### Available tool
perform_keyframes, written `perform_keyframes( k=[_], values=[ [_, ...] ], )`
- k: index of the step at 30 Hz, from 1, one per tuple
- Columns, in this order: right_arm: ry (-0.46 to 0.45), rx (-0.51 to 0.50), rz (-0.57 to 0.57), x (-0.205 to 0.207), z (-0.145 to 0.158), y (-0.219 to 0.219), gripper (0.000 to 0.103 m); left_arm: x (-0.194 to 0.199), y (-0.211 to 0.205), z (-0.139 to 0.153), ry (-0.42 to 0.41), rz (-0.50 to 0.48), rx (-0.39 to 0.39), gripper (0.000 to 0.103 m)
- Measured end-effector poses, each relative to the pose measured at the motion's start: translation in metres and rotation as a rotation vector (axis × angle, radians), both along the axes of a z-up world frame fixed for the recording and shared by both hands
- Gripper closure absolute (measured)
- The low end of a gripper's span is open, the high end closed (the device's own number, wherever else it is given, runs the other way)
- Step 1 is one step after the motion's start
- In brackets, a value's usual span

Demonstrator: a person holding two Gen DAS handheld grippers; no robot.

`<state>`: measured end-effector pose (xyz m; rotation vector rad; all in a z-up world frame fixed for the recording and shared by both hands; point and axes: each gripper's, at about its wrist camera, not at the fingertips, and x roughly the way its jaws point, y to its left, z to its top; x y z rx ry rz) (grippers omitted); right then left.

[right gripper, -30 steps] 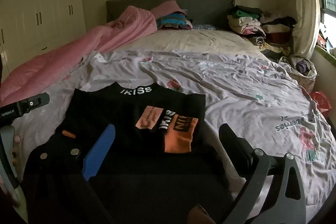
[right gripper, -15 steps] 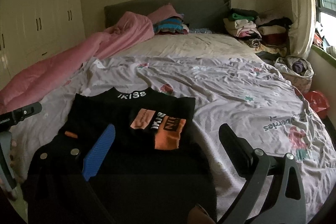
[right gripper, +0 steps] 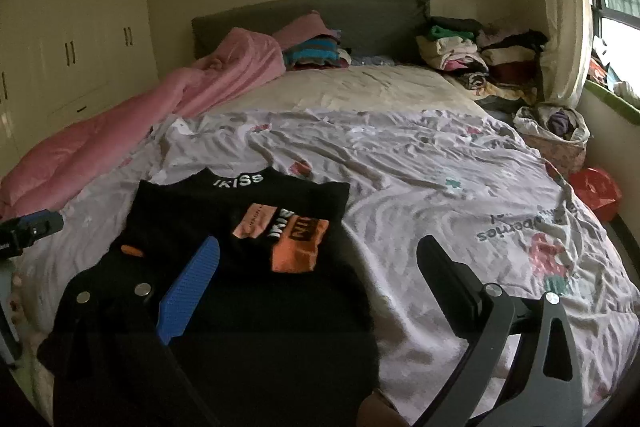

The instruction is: Fold small clothes

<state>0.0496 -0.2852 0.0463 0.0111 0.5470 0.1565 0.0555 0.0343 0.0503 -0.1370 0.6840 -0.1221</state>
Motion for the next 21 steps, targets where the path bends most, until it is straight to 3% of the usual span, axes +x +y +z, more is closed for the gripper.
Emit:
perform_keyframes(
  k=[6,21],
  values=[
    [0.014,-0.009,0.006,-0.01,-0.005,-0.01,0.005,-0.014,0.003,-0.014,0.056,0.011,0.029,0.01],
    [0.053,-0.026,0.019,-0.03,-0.02,-0.023,0.005,-0.042,0.035,-0.036,0.15,0.078,-0.015,0.01]
  ],
)
